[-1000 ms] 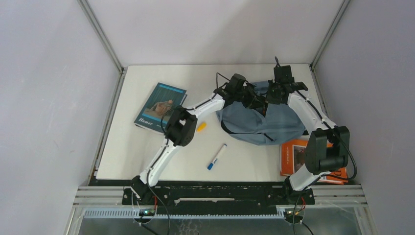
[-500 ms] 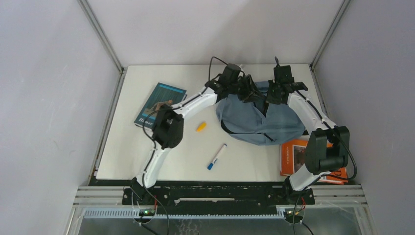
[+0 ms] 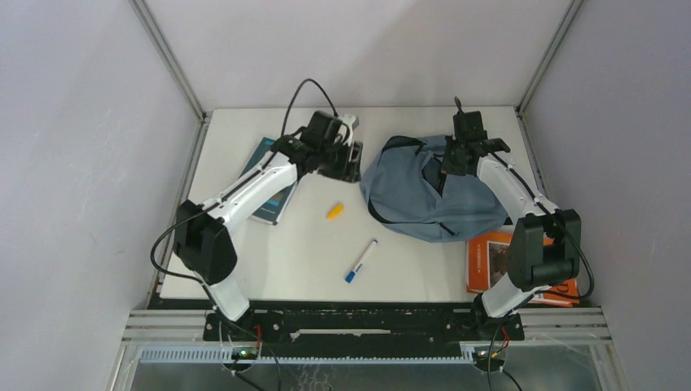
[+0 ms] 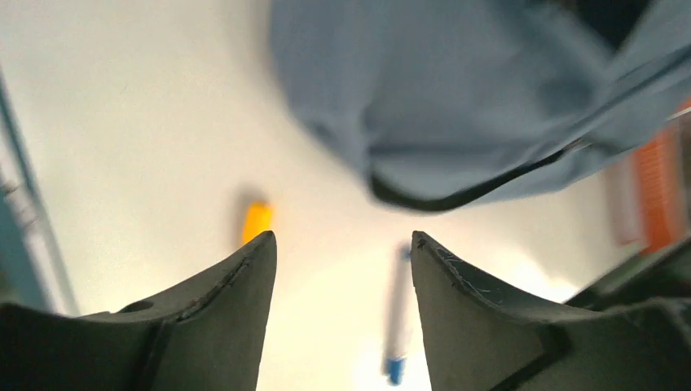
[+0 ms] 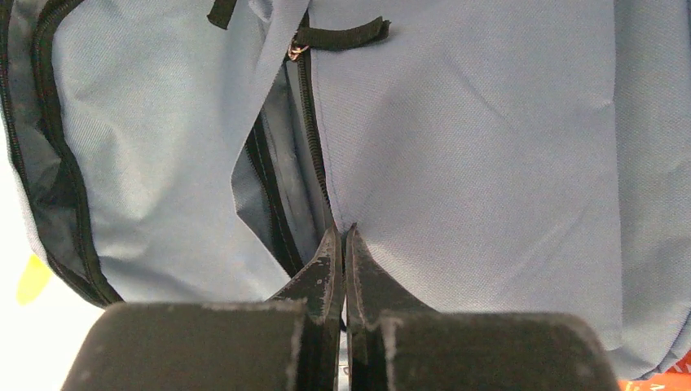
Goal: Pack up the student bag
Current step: Pick up the stationery from the center of the board.
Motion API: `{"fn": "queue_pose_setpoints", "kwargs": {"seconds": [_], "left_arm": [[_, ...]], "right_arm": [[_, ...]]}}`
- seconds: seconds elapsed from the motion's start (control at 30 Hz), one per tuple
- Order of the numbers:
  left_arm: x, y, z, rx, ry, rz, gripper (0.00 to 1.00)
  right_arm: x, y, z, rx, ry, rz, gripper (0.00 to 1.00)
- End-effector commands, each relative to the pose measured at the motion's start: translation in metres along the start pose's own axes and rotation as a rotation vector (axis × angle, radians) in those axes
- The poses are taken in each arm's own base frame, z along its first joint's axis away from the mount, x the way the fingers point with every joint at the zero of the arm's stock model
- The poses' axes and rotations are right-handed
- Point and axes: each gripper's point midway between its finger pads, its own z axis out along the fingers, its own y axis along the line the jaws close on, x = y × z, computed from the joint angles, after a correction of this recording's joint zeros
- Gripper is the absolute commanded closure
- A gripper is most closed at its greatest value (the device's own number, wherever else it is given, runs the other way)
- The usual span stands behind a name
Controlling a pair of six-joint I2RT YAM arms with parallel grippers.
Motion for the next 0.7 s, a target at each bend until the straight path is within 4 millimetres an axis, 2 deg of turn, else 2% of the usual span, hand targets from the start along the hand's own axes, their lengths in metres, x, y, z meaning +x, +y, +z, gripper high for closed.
{"fn": "queue_pose_setpoints", "kwargs": {"seconds": [0.0, 0.13, 0.23, 0.43, 0.53, 0.67], "left_arm": [[0.066, 0.053, -0.004, -0.141, 0.202, 0.331, 0.33], [0.086, 0.073, 0.013, -0.160, 0.276, 0.325, 0.34], [0.091, 0.085, 0.030, -0.187, 0.288, 0.289, 0.34], [0.112, 0.096, 0.051, -0.215, 0.410, 0.270, 0.33], [0.116, 0.108, 0.059, -0.266, 0.409, 0.281, 0.34], [0.116, 0.106, 0.071, -0.250, 0.383, 0.252, 0.34]], "right_arm": [[-0.019, 0.010, -0.014, -0.023, -0.091, -0.001, 1.00], [-0.019, 0.010, -0.013, -0.021, -0.090, 0.002, 1.00], [-0.018, 0.012, -0.014, -0.031, -0.086, 0.001, 1.00], [-0.020, 0.016, -0.017, -0.057, -0.090, 0.005, 1.00], [-0.021, 0.016, -0.016, -0.057, -0.094, 0.003, 1.00], [-0.022, 0.015, -0.015, -0.054, -0.096, 0.008, 1.00]]}}
